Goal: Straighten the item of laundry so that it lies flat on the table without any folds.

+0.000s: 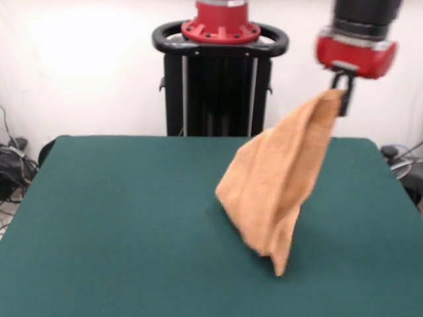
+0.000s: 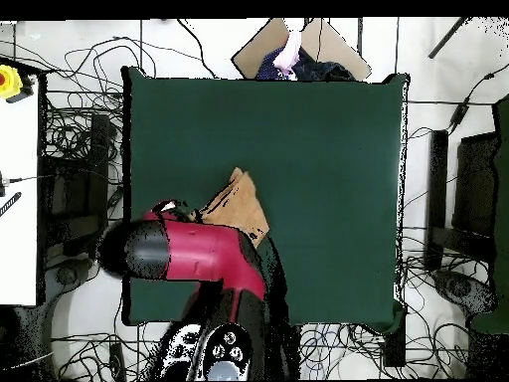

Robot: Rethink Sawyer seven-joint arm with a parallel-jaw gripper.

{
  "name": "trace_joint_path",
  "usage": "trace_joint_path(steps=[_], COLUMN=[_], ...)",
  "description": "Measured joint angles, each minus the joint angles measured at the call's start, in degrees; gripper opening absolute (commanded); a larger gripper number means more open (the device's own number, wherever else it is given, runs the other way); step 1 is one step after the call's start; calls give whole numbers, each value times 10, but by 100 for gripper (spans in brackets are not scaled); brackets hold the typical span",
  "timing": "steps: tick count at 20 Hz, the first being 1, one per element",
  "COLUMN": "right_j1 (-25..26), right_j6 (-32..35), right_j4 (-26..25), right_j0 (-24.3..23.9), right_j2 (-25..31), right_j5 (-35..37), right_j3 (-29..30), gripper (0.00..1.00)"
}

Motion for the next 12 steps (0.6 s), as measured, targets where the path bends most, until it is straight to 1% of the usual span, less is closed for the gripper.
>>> trace_joint_path(steps=[3, 9, 12], right_j1=[0, 9, 12], right_j6=[8, 38, 48], right_j4=[21, 60, 68], right_j0=[40, 94, 105], right_j2=[-3, -10, -12], right_j5=[0, 0, 0], right_j3=[5, 12, 14], gripper=[0, 0, 0])
